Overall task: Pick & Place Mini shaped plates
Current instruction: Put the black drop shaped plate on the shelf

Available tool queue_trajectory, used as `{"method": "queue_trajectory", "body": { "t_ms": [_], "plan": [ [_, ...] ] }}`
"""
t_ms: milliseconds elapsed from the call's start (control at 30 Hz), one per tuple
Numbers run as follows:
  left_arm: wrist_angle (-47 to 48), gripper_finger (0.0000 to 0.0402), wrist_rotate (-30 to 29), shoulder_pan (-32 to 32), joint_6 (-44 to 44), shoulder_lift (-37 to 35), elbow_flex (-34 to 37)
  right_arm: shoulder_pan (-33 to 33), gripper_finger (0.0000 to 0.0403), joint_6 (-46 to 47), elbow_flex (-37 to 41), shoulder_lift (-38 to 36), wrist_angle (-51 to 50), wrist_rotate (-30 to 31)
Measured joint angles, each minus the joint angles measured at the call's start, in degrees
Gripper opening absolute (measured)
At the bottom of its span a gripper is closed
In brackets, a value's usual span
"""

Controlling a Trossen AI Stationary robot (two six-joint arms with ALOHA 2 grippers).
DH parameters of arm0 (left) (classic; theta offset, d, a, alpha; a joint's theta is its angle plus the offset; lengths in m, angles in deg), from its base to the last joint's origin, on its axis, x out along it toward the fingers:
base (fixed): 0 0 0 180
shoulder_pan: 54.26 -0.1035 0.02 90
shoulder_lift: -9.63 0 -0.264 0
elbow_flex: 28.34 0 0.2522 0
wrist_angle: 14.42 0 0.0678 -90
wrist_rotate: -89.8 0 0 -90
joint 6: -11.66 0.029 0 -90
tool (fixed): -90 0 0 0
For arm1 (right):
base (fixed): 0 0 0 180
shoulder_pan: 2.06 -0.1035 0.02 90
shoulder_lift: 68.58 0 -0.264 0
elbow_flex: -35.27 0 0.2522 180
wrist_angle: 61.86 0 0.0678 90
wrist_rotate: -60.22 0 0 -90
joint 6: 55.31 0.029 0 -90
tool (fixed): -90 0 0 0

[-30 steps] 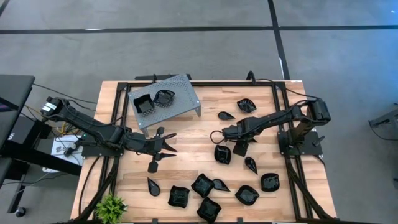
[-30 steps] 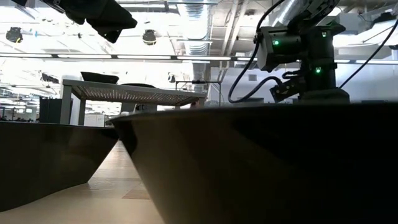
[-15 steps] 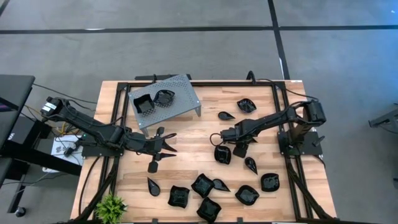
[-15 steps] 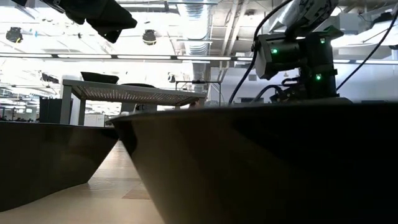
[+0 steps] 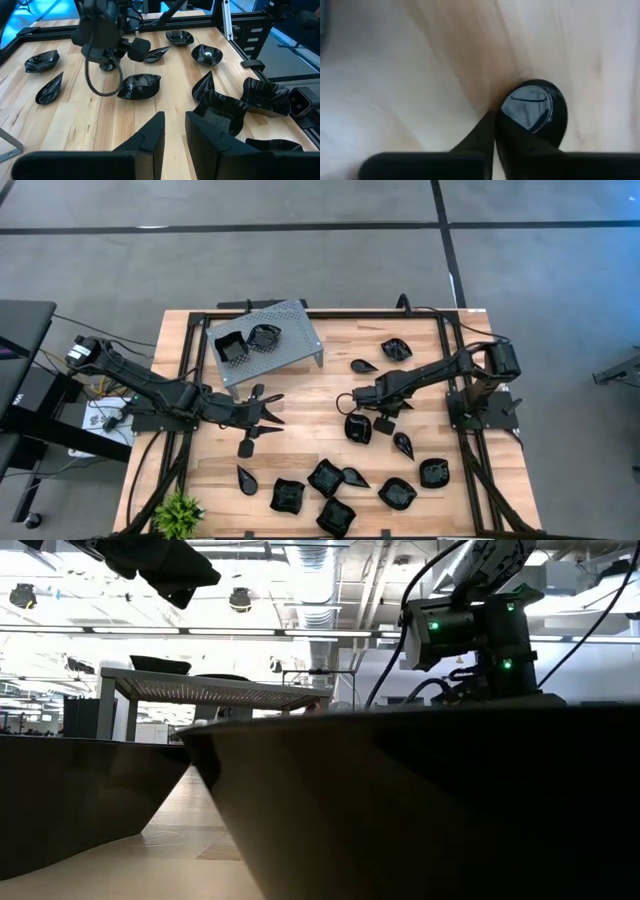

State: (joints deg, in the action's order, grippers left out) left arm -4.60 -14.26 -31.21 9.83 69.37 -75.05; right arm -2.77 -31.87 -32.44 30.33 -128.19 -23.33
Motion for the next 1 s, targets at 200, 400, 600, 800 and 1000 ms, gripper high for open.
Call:
{"method": "queue_trajectory", "body": {
  "t_ms": [200,400,600,800,1000],
  "plan": [
    [0.0,0.0078,0.0,0.0,0.0,0.0,0.0,-1.8,0.0010,0.1,-7.9,-0.1,-9.3,3.7],
    [0.0,0.0078,0.0,0.0,0.0,0.0,0.0,-5.1,0.0007,-1.0,-20.4,-0.2,-13.4,4.3],
    [-0.1,0.0078,0.0,0.0,0.0,0.0,0.0,-7.2,0.0002,-9.9,-31.1,-0.2,-4.1,13.5],
    [-0.2,0.0078,0.0,0.0,0.0,0.0,0.0,-4.6,0.0010,-27.2,-35.4,-0.3,18.1,15.9],
    [-0.4,0.0078,0.0,0.0,-0.2,0.0,0.0,1.7,0.0004,-32.8,-35.6,-0.3,36.8,18.9]
  ]
}}
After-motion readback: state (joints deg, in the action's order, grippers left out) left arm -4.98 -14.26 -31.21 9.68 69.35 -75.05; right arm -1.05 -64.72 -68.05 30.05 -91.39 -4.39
